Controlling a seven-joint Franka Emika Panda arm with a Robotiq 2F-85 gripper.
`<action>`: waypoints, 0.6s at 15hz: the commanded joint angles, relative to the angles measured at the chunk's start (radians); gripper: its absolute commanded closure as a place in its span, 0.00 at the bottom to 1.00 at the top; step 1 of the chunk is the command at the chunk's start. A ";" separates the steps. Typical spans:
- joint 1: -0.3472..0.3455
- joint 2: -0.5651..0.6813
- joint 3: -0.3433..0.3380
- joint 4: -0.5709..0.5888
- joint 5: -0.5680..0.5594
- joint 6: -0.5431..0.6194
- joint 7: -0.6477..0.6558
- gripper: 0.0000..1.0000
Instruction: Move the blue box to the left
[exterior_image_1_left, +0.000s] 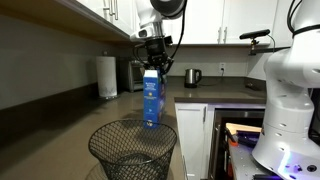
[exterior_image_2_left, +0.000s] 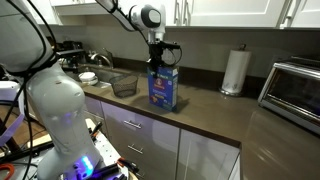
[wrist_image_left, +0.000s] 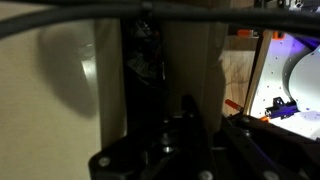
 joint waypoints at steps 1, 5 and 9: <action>0.003 -0.036 0.009 -0.023 -0.042 -0.029 -0.023 0.95; 0.003 -0.039 0.014 -0.024 -0.059 -0.038 -0.013 0.57; 0.004 -0.050 0.017 -0.025 -0.063 -0.052 -0.003 0.32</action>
